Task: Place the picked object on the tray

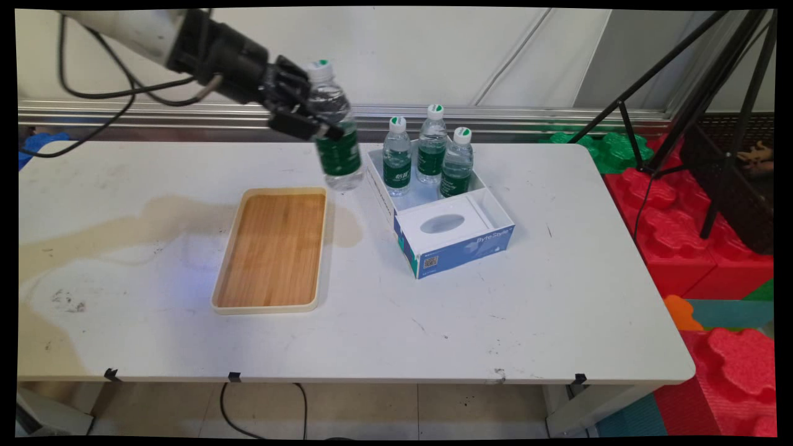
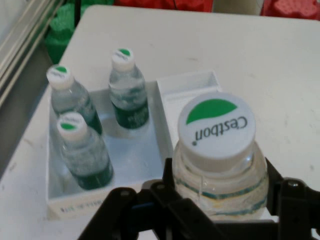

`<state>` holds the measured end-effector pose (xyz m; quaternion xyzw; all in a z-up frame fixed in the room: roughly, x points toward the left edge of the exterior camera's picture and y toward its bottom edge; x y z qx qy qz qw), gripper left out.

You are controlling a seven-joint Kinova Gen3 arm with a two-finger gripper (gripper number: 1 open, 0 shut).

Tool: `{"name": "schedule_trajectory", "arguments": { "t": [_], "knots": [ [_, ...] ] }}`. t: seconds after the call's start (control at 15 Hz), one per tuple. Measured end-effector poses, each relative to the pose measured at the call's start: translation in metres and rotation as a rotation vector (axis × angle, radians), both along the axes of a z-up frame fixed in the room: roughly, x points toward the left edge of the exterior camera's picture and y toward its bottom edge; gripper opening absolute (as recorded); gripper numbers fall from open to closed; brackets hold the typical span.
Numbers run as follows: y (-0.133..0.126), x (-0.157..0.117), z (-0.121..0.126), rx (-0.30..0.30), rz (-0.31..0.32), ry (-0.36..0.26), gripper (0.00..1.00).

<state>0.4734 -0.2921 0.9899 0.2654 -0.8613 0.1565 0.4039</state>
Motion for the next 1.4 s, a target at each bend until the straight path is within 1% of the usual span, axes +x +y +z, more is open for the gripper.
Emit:
{"name": "schedule_trajectory", "arguments": {
  "t": [0.33,0.6,0.67,0.8,1.0,1.13,1.2,1.4],
  "knots": [
    [0.031,0.021,-0.003,0.055,-0.001,-0.032,0.0],
    [0.051,0.036,-0.019,0.109,0.008,-0.058,0.0],
    [0.055,0.038,-0.025,0.12,0.011,-0.065,0.0],
    [0.061,0.044,-0.043,0.15,0.02,-0.084,0.0],
    [0.065,0.046,-0.067,0.187,0.023,-0.1,0.0],
    [0.066,0.045,-0.079,0.2,0.023,-0.106,0.0],
    [0.065,0.044,-0.089,0.205,0.024,-0.11,0.0],
    [0.063,0.04,-0.103,0.206,0.021,-0.114,0.0]
  ]
}}
